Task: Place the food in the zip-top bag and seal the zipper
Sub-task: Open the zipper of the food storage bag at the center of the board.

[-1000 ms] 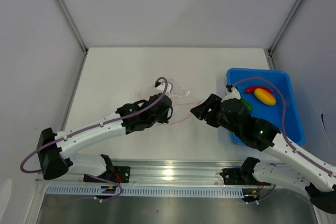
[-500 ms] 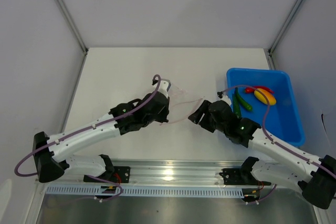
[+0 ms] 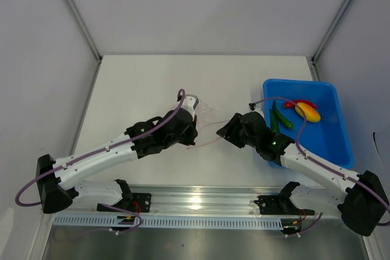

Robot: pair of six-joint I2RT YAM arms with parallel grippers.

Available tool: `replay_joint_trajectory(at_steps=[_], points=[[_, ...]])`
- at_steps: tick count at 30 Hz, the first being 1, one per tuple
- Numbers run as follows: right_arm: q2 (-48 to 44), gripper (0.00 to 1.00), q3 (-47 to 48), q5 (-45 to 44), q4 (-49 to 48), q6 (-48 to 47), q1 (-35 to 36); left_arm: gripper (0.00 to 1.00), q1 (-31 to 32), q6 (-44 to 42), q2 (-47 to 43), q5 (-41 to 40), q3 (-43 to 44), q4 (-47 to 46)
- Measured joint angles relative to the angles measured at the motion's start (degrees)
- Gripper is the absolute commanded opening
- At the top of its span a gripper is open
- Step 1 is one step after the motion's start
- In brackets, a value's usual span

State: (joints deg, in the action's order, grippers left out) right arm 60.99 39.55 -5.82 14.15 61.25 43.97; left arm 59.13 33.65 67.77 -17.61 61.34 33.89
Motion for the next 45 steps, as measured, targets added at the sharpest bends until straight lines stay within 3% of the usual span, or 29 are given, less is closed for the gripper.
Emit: replay_joint_trajectory(at_steps=[7,9,13,24,27,29,30,31,33,40,45], points=[[2.1,0.07,0.0,0.3,-2.2,-2.3,-0.5,0.01,0.0,0.3,-1.2,1.9,-1.9,-1.6],[2.2,0.0,0.0,0.3,-3.0,-3.6,-0.5,0.01,0.0,0.3,-1.4,2.3,-2.1,-2.0],[2.3,0.0,0.6,0.3,-3.2,-5.7,-0.1,0.03,0.0,0.3,-1.4,3.0,-2.1,-2.6],[2.3,0.0,5.0,1.0,-1.7,-7.4,4.8,0.47,0.0,-1.4,3.4,2.4,-0.9,-1.6],[2.3,0.0,5.4,1.3,-1.1,-7.4,5.7,0.51,0.0,-1.8,4.4,1.5,0.3,-0.6],[2.2,0.0,5.7,1.7,-0.5,-7.4,6.0,0.45,0.0,-2.2,4.8,0.9,1.2,-0.2],[2.0,0.0,5.9,1.8,-0.3,-7.4,6.2,0.37,0.0,-2.3,4.9,0.7,1.5,-0.2],[1.8,0.0,5.9,1.8,0.0,-7.4,6.2,0.15,0.0,-2.4,5.1,0.5,1.9,-0.1],[1.2,0.0,6.2,1.7,1.1,-7.6,6.2,0.03,0.0,-2.7,5.4,-0.3,2.5,0.2],[-0.4,0.0,7.7,-0.8,7.0,-11.3,3.4,0.01,0.0,-2.6,4.6,-3.1,3.2,3.7],[0.5,0.0,8.3,-1.3,10.1,-16.9,0.0,0.0,0.0,0.6,-0.7,-7.2,5.1,8.6]])
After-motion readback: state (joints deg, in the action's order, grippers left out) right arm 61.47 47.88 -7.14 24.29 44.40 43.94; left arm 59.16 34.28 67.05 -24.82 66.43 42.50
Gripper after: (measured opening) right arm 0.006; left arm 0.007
